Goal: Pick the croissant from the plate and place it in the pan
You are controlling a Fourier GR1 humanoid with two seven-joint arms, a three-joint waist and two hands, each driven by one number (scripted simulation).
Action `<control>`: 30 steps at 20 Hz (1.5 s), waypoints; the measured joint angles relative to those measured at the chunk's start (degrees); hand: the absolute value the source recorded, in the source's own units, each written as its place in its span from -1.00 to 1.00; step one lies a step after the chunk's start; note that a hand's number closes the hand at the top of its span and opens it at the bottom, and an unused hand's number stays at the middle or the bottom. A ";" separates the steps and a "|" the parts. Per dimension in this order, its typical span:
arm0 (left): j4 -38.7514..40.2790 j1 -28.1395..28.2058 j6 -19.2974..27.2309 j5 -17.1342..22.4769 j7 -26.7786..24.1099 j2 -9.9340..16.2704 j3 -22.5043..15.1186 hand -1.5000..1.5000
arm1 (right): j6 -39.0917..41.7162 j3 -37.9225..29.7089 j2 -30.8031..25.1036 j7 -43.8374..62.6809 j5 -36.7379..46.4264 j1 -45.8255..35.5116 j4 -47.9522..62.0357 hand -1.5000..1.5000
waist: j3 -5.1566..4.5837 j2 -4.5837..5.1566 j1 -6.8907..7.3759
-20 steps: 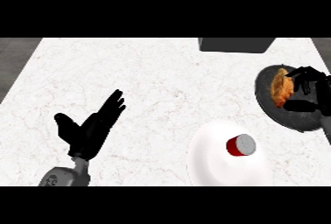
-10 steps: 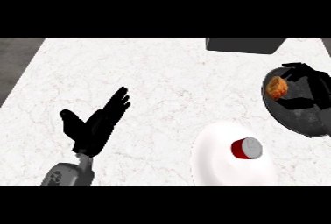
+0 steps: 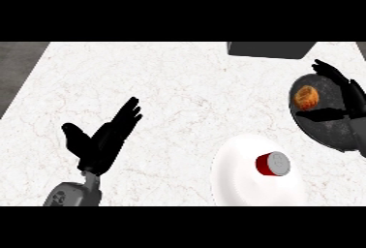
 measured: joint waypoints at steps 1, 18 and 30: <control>0.07 -0.08 -0.05 0.09 0.14 0.18 0.27 0.00 | 2.29 -1.05 -0.20 -0.44 -1.11 -0.11 0.26 -1.00 | -0.02 -0.07 -0.23; -0.64 0.23 -0.12 0.01 0.16 0.08 0.79 0.00 | 30.44 -3.41 -11.84 1.57 -3.77 3.84 1.66 -1.00 | 0.17 0.11 -1.05; 0.17 0.76 -0.19 -0.08 -0.56 0.01 1.36 0.00 | 34.53 -2.44 -16.44 2.22 -4.05 8.67 -3.63 -1.00 | 0.28 -0.15 -1.93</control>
